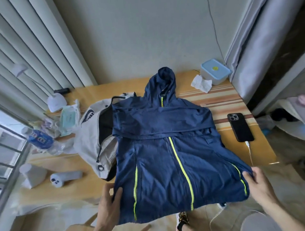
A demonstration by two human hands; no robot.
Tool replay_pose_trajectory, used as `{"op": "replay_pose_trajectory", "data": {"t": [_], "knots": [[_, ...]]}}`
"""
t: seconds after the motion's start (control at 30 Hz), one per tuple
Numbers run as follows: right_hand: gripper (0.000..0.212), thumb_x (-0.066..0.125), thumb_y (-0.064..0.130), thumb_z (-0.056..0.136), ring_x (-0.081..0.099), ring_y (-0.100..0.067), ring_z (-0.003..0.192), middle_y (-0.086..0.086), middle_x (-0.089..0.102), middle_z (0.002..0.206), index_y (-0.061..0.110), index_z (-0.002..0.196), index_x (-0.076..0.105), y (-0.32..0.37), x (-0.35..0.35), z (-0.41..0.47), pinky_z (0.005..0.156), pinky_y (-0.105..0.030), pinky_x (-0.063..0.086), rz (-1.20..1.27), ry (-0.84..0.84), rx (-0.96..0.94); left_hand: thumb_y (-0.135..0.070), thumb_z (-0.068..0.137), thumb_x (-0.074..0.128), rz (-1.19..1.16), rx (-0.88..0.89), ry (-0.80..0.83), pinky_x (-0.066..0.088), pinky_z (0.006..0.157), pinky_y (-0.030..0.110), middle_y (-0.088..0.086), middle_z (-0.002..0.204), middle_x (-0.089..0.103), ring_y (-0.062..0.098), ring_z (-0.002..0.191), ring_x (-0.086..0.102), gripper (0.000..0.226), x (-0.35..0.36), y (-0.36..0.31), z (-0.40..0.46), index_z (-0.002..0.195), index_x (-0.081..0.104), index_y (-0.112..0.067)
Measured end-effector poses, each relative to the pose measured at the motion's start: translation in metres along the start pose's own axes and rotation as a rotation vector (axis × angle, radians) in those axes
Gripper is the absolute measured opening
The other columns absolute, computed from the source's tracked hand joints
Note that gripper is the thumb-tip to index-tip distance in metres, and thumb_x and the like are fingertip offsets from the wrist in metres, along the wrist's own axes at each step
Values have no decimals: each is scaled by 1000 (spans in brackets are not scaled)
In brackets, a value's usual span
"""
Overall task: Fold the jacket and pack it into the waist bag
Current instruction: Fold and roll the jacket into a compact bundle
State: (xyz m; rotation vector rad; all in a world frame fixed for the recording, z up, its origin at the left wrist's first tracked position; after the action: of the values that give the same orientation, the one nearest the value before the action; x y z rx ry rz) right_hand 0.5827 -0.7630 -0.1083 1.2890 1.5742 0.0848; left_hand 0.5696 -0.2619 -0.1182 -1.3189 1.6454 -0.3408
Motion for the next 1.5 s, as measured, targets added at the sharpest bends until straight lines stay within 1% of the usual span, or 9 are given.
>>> {"op": "replay_pose_trajectory", "data": {"t": [0.3,0.37,0.47,0.53,0.63,0.7,0.97,1.27,1.5], "knots": [[32,77,16,84,70,-40,89,-28,73,103,1,111,69,75,-30,35,72,-41,50,446,225,350,2,97,55,-566,-241,260,63,66,28,26,112,75,27,84,73,25,-42,-103,-7,113,74,-1],[58,87,16,67,69,-32,76,-23,75,96,-4,118,68,102,-24,64,66,-37,51,568,314,428,1,91,51,-690,-325,305,61,58,26,25,95,74,28,77,71,34,-41,-139,10,118,69,9],[10,59,3,96,64,-20,74,-15,71,74,-5,100,63,161,-6,105,45,-23,55,831,333,464,7,74,63,-803,-351,262,53,39,22,12,55,70,22,49,68,21,-42,-192,56,95,68,9],[19,43,-1,103,64,-21,98,-18,65,101,-4,105,62,189,13,139,49,-23,59,972,293,535,18,39,86,-872,-433,197,50,33,20,15,53,67,19,37,65,42,-35,-211,99,75,68,8],[29,47,-1,101,54,-26,126,-19,59,121,-5,129,54,208,44,203,59,-25,61,963,258,414,15,81,63,-998,-532,65,64,68,34,23,100,69,30,69,77,12,-15,-225,166,92,66,12],[38,62,11,98,57,-23,120,-15,61,125,-2,133,57,216,57,228,76,-25,60,841,200,354,-11,105,41,-1008,-577,-40,49,106,44,22,135,56,37,115,67,36,-1,-223,209,134,47,9],[48,82,54,67,66,-26,83,3,66,88,22,96,60,185,83,241,73,-39,56,26,38,131,-57,76,73,394,-218,-304,45,103,51,16,126,60,38,123,54,75,26,-212,231,134,57,-14],[16,80,23,84,72,-31,80,-13,76,88,9,89,74,187,70,250,78,-50,61,169,175,208,-35,88,74,375,-113,-253,51,66,39,0,73,69,27,73,64,19,36,-207,218,82,65,-18],[30,85,34,76,69,-28,82,-8,74,92,15,93,69,189,40,259,77,-47,59,-101,194,179,-32,80,82,600,14,-333,54,72,46,7,94,63,37,89,64,27,50,-188,197,98,68,-17]]}}
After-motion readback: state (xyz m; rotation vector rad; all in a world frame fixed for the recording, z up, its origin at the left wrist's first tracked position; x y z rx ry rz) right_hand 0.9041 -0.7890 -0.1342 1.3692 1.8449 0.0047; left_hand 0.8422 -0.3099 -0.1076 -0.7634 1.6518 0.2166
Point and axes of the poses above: each hand's wrist, its own z-axis towards the middle knuckle, its own x-axis out of the palm, y = z × x, the point moved 3 cm from there along z, towards the middle knuckle
